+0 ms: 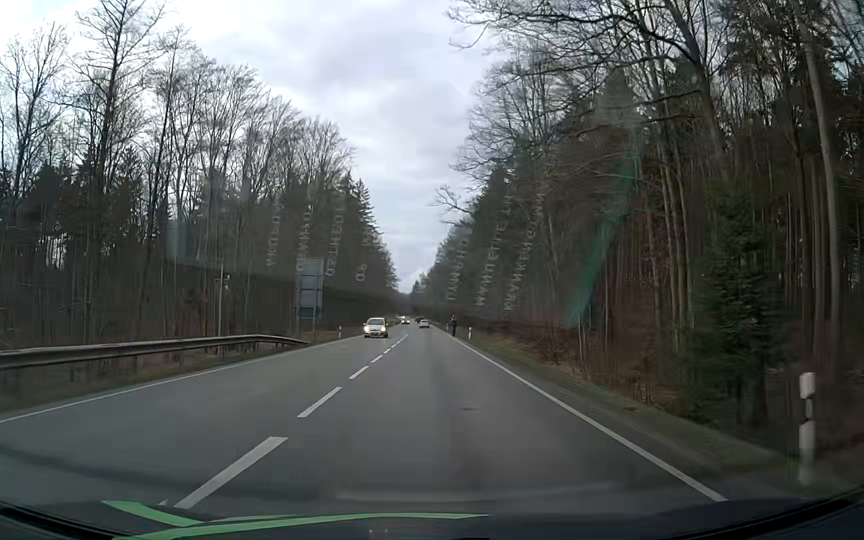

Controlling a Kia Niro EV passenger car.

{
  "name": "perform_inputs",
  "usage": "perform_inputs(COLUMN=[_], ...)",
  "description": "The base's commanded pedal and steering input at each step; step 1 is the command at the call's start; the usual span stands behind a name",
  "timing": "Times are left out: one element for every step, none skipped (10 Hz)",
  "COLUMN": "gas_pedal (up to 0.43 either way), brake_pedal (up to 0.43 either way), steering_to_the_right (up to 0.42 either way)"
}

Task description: Follow the waypoints while adhering to traffic rules and regulations

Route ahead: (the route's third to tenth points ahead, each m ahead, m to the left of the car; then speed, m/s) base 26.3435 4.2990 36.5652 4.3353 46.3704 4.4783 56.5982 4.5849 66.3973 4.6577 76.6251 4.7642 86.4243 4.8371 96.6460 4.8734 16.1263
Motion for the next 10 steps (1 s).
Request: perform_inputs(gas_pedal=[0.110, 0.110, 0.118, 0.118, 0.130, 0.130, 0.130, 0.138, 0.138, 0.138], brake_pedal=[0.000, 0.000, 0.000, 0.000, 0.000, 0.000, 0.000, 0.000, 0.000, 0.000], steering_to_the_right=[0.001, 0.001, 0.001, 0.000, 0.000, 0.000, -0.001, -0.002, -0.004, -0.004])
